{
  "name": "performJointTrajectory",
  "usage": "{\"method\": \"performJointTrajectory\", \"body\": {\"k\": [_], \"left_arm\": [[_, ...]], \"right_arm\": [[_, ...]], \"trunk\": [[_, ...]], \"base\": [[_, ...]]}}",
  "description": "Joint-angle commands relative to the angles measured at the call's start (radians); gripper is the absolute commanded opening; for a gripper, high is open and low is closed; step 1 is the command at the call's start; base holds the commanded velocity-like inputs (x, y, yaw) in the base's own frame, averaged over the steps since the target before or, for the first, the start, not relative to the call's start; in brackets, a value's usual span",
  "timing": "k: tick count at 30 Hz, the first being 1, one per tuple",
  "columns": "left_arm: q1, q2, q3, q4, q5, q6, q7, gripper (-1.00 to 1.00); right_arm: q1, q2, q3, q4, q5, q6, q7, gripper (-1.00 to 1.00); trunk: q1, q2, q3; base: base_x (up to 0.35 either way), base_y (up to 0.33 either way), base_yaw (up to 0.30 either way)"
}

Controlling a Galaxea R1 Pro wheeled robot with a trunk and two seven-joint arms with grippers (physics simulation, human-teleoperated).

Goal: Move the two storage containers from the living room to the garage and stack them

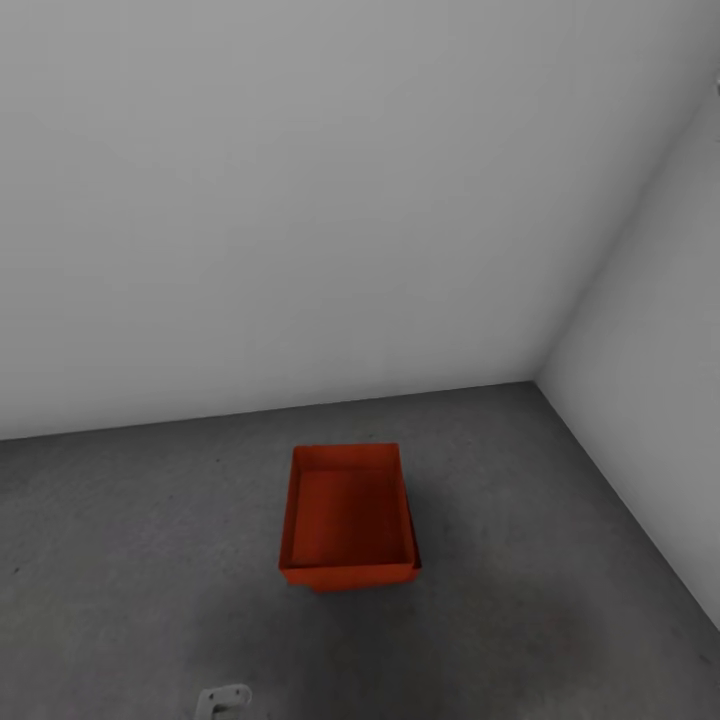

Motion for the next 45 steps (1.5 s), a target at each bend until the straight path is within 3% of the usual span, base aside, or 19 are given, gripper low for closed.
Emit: {"method": "performJointTrajectory", "body": {"k": [1, 8, 45], "left_arm": [[0.004, 0.002, 0.007, 0.0, 0.002, 0.0, -0.001, 1.0], [0.026, 0.007, 0.007, 0.0, 0.002, -0.01, -0.011, 1.0], [0.054, 0.005, 0.005, -0.001, -0.003, -0.015, -0.01, 1.0]], "right_arm": [[-0.001, 0.001, 0.008, 0.003, -0.015, -0.006, -0.002, 1.0], [0.001, -0.002, 0.008, 0.003, -0.058, -0.008, -0.006, 1.0], [0.023, 0.004, 0.009, 0.003, -0.061, -0.014, -0.002, 1.0]], "trunk": [[0.0, -0.001, 0.0], [0.0, -0.001, 0.008], [0.0, -0.001, 0.052]], "base": [[0.0, 0.0, -0.09], [0.0, 0.0, -0.131], [0.0, 0.0, -0.081]]}}
